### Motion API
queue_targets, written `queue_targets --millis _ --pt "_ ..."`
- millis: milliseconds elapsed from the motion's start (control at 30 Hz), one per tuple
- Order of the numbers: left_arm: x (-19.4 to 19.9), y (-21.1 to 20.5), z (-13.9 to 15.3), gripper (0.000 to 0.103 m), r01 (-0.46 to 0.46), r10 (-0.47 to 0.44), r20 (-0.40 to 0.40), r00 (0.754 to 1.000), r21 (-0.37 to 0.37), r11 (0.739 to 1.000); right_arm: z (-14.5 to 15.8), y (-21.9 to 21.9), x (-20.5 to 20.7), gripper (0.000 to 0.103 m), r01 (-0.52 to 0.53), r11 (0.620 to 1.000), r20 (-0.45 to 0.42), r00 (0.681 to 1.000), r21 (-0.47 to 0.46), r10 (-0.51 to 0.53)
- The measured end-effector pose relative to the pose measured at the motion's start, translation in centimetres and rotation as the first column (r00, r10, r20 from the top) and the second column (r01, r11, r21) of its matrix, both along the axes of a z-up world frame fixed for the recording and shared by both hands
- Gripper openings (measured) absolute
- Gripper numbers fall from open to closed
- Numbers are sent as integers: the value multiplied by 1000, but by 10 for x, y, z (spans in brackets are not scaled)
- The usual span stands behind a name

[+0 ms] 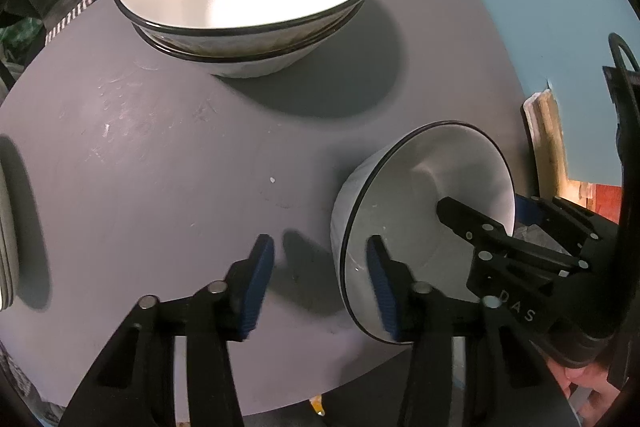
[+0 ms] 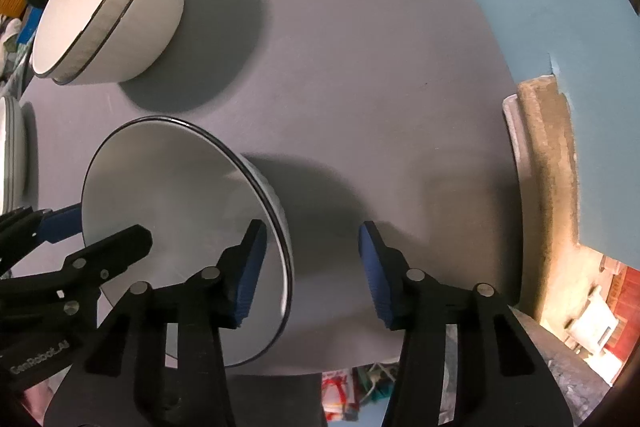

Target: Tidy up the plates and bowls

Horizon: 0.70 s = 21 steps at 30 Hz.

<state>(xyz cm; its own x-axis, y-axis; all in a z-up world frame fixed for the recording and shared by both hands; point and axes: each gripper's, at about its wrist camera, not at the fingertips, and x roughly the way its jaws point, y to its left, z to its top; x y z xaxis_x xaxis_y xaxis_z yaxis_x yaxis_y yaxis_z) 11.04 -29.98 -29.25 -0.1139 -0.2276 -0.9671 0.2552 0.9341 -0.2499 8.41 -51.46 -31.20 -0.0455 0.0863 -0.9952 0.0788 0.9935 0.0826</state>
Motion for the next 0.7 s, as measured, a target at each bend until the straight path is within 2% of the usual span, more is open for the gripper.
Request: queue_targets --millis 367,567,700 --pt "4 9 -10 30 -39 39 -49 998 2 999 3 7 4 35 11 1000 7 1000 8 -11" --pt "5 2 -14 24 -37 38 -67 997 14 999 5 18 5 17 15 1000 1 1000 20 -15" --pt "8 -5 -14 18 -33 35 -77 996 19 999 5 20 5 16 15 1000 -2 1000 5 -15"
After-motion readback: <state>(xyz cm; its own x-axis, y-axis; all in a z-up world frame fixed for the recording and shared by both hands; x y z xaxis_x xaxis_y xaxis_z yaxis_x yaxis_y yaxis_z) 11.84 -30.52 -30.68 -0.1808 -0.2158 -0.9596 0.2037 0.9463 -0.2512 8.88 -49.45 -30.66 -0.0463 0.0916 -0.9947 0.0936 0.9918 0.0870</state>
